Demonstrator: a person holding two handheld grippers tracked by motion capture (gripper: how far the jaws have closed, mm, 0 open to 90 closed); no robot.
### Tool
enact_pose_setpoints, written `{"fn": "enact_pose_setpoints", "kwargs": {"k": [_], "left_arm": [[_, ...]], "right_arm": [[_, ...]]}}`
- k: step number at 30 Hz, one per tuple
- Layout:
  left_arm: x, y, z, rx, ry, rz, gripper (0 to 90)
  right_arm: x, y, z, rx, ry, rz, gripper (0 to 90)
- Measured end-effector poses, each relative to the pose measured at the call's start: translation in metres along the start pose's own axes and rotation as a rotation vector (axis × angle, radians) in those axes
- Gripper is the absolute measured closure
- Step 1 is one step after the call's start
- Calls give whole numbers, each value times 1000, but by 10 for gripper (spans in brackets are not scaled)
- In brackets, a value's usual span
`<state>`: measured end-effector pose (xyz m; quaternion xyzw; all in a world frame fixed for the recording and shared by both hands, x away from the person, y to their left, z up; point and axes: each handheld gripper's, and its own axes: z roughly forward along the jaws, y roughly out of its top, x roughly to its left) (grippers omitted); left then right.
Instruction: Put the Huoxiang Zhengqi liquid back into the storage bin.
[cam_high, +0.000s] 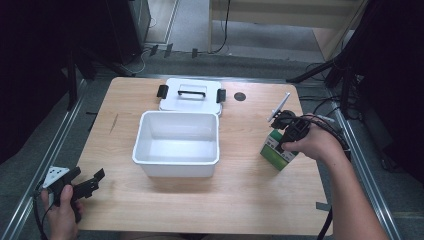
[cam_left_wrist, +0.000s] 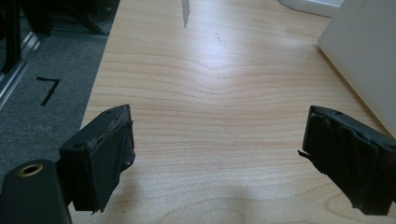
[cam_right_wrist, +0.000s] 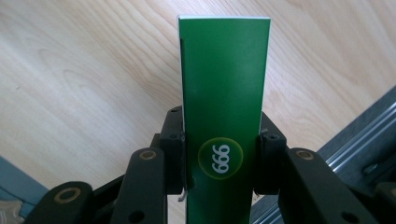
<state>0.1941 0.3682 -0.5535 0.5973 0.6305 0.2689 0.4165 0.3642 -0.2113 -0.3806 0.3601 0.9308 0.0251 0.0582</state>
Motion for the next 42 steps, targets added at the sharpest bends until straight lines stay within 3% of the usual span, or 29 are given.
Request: {"fn": "enact_pose_setpoints", "kwargs": {"k": [3, 4, 5, 10, 11, 14, 17, 18, 22, 31, 42], "left_arm": [[0, 0, 0, 0, 0, 0, 99], [0, 0, 0, 2, -1, 1, 99], [0, 0, 0, 2, -1, 2, 99], [0, 0, 0, 1, -2, 2, 98], [0, 0, 0, 1, -2, 2, 99], [0, 0, 0, 0, -2, 1, 99], [0, 0, 0, 1, -2, 0, 99], [0, 0, 0, 2, -2, 0, 98], [0, 0, 0, 2, -2, 0, 99], [0, 0, 0, 1, -3, -1, 99], [0, 0, 0, 6, -4, 3, 99]], "right_arm": [[5, 3, -8, -20, -7, -60, 645], [5, 3, -8, -20, -7, -60, 645], [9, 5, -14, -35, -11, -103, 645], [18, 11, -24, -69, -15, -222, 644], [18, 11, -24, -69, -15, -222, 644], [24, 15, -31, -100, -14, -314, 644], [26, 17, -36, -113, -13, -339, 644], [28, 19, -41, -129, -18, -372, 644], [32, 24, -51, -137, -21, -429, 645], [44, 40, -69, -148, -21, -498, 645], [54, 59, -92, -151, -22, -525, 645]]}}
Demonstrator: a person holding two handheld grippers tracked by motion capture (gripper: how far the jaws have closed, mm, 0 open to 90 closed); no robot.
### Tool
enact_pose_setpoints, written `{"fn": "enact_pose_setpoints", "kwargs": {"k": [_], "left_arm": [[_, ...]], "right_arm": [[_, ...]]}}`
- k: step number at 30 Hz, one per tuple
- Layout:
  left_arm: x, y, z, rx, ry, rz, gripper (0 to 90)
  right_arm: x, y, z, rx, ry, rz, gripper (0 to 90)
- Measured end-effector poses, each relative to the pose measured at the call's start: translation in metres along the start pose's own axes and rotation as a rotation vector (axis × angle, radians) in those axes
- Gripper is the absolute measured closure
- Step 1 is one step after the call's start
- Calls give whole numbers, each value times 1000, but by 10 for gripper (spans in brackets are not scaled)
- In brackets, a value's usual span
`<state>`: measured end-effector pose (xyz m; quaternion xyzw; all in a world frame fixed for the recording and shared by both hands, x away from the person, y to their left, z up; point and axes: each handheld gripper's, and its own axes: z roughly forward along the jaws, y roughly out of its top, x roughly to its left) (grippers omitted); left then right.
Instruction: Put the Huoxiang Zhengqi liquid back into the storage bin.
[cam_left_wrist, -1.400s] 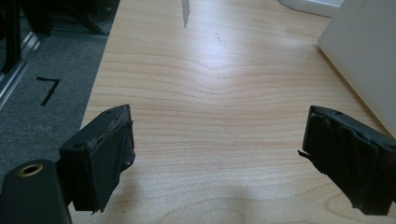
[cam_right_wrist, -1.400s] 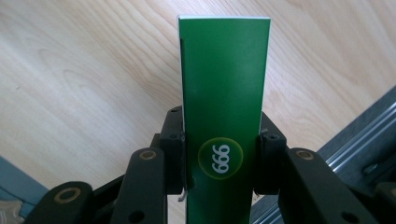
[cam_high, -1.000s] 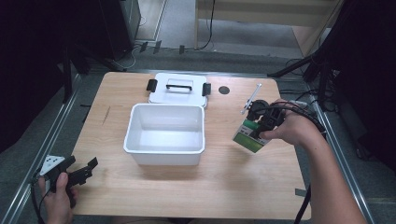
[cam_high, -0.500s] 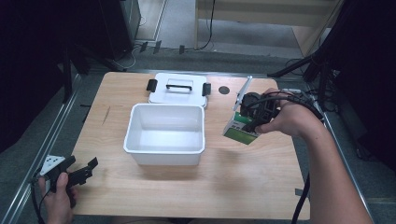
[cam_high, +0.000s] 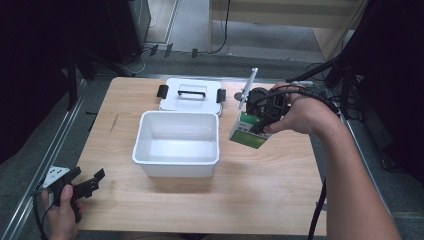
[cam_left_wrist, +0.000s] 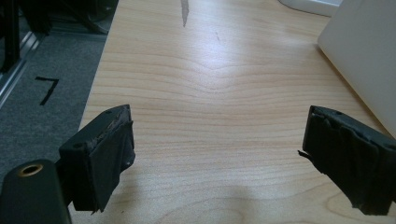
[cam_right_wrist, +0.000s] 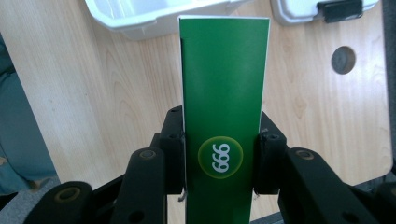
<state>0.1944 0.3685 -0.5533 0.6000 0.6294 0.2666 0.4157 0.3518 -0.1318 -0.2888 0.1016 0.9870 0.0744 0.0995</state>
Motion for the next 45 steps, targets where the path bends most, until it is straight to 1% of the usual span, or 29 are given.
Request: {"fn": "enact_pose_setpoints", "kwargs": {"k": [3, 8, 9, 10, 11, 14, 15, 16, 17, 20, 22, 23, 24, 27, 28, 31, 33, 34, 35, 36, 38, 39, 42, 45], "left_arm": [[0, 0, 0, 0, 0, -1, 99], [0, 0, 0, -1, 1, -1, 99], [0, 0, 0, 0, 1, -1, 99], [0, 0, 0, -1, 1, -2, 99], [0, 0, 0, 0, 1, -1, 99], [0, 0, 0, 1, 1, 0, 99], [0, 0, 0, 1, 2, 0, 99], [0, 0, 0, -2, -1, -2, 99], [0, 0, 0, -1, 0, -2, 99], [0, 0, 0, -1, -2, -3, 99], [0, 0, 0, -2, -3, -6, 99], [0, 0, 0, -2, -3, -6, 99], [0, 0, 0, -3, -3, -7, 99], [0, 0, 0, -2, -3, -6, 99], [0, 0, 0, -4, -4, -7, 99], [1, 0, 0, -3, -5, -7, 99], [1, 0, 0, -4, -5, -8, 99], [1, 0, 0, -4, -5, -8, 99], [1, 0, 0, -4, -5, -8, 99], [1, 0, 0, -5, -5, -8, 99], [1, 0, 0, -4, -5, -8, 99], [1, 0, 1, -5, -5, -8, 99], [1, 0, 0, -4, -6, -9, 99], [1, 0, 1, -6, -6, -11, 99]], "right_arm": [[0, 9, -11, -3, -17, -12, 645], [1, 20, -18, -7, -16, -24, 645], [2, 28, -21, -5, -18, -33, 645], [2, 28, -21, -5, -18, -33, 645], [3, 35, -23, -8, -20, -44, 645], [5, 45, -26, -10, -15, -53, 645], [5, 45, -26, -10, -15, -53, 645], [6, 53, -27, -10, -14, -65, 645], [7, 57, -27, -12, -13, -64, 645], [9, 69, -29, -12, -13, -85, 645], [10, 76, -29, -17, -13, -96, 645], [10, 76, -29, -17, -13, -96, 645], [10, 80, -29, -17, -11, -104, 645], [12, 91, -29, -13, -13, -113, 645], [14, 97, -28, -9, -10, -116, 645], [15, 106, -24, -10, -2, -139, 645], [16, 108, -23, -3, -1, -135, 645], [17, 114, -20, -9, 6, -142, 645], [17, 114, -20, -9, 6, -142, 645], [18, 118, -17, -6, 10, -150, 645], [19, 119, -16, -4, 11, -147, 645], [19, 123, -12, 2, 16, -159, 645], [19, 126, -8, 2, 16, -161, 645], [18, 130, 0, 9, 22, -176, 644]]}}
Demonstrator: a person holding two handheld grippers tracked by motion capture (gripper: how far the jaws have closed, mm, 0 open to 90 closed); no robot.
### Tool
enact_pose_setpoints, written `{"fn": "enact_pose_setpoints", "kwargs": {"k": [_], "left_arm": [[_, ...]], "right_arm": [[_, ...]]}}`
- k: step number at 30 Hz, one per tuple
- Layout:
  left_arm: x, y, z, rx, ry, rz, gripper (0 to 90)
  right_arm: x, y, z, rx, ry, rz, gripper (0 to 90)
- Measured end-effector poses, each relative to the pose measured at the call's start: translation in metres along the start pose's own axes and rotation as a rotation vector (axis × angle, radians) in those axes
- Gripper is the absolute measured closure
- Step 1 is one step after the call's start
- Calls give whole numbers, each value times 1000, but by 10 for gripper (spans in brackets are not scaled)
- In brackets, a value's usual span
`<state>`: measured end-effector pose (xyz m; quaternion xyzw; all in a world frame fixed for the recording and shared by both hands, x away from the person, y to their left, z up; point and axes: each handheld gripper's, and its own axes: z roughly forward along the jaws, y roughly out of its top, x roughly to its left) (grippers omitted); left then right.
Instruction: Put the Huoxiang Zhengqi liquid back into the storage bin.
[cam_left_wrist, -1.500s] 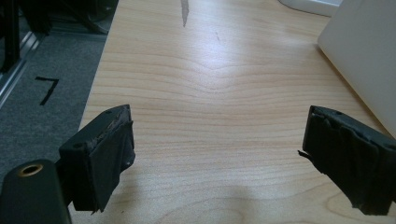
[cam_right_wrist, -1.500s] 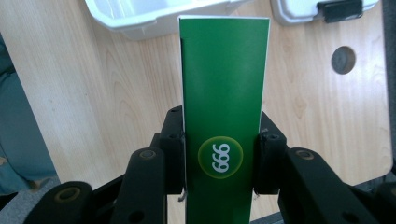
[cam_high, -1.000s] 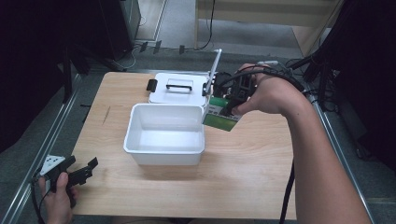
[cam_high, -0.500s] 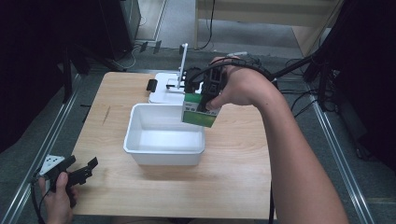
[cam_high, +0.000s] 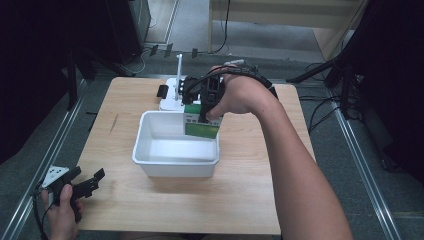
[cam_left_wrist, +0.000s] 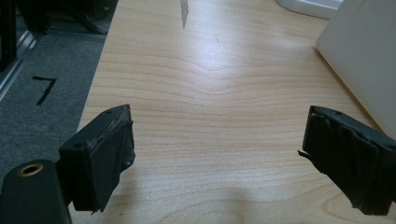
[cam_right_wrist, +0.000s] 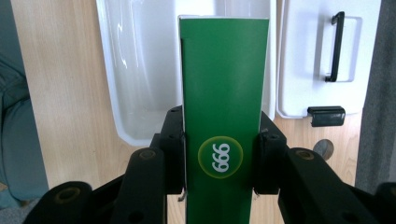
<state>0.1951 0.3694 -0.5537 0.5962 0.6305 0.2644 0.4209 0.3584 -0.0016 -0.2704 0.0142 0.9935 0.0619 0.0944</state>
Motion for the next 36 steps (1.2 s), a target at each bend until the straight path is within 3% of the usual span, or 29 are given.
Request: {"fn": "enact_pose_setpoints", "kwargs": {"k": [15, 36], "left_arm": [[0, 0, 0, -4, -1, -2, 99], [0, 0, 0, -1, -2, -9, 99]], "right_arm": [[-2, 1, 30, 12, 18, -39, 643], [-3, 1, 71, 26, 47, -51, 643]]}}
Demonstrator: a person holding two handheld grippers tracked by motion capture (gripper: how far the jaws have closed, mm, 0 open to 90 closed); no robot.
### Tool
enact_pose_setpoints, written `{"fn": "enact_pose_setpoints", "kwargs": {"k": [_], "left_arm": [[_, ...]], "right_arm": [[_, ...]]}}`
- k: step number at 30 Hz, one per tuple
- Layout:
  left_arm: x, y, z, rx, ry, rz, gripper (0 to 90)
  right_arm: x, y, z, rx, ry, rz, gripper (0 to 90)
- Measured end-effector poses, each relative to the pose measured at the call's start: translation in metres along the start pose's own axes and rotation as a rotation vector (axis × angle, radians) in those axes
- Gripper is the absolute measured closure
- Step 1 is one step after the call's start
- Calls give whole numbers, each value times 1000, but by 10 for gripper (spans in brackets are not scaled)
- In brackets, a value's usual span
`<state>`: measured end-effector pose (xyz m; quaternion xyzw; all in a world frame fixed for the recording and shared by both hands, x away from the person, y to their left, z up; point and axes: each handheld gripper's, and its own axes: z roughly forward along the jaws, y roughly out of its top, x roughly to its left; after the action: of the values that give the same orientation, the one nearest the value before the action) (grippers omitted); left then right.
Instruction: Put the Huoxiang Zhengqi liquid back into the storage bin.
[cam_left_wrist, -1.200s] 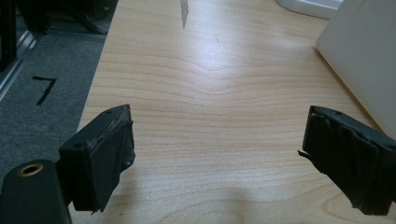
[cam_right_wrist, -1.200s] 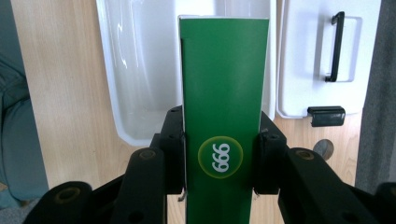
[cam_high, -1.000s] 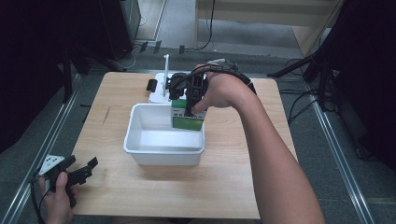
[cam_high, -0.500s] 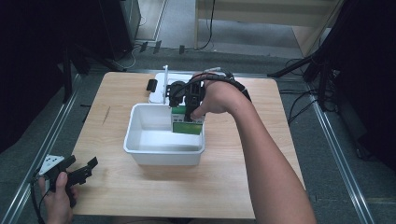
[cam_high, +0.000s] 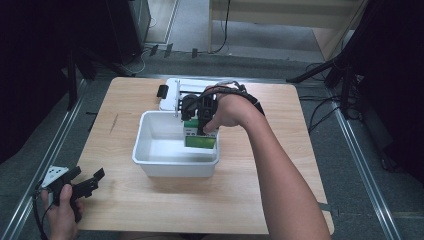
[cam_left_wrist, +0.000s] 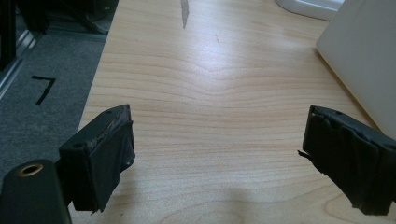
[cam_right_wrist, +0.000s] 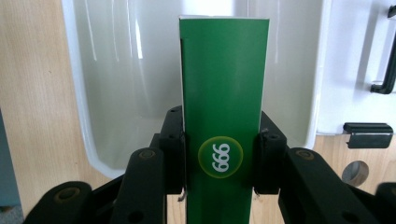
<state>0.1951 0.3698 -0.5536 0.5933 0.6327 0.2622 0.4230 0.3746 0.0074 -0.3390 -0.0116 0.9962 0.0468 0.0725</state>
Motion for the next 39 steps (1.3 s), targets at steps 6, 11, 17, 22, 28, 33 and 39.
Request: {"fn": "enact_pose_setpoints", "kwargs": {"k": [6, 11, 17, 22, 28, 33, 39], "left_arm": [[0, 0, 0, 0, 0, -1, 99], [0, 0, 0, 0, 0, 0, 99], [0, 0, 0, -1, -1, -1, 99], [0, 0, 0, -4, -2, -3, 99], [0, 0, 0, -4, -2, -3, 99], [0, 0, 0, -4, -1, -3, 99], [0, 0, 0, -4, -2, -3, 99]], "right_arm": [[0, -1, 7, -1, 5, 7, 643], [0, 0, 14, 7, 7, 4, 642], [0, 0, 24, 8, 7, 8, 642], [-1, 0, 32, 9, 12, 6, 642], [0, 2, 41, 27, 18, 0, 641], [1, 3, 46, 36, 19, -5, 640], [1, 5, 52, 48, 22, 3, 638]]}}
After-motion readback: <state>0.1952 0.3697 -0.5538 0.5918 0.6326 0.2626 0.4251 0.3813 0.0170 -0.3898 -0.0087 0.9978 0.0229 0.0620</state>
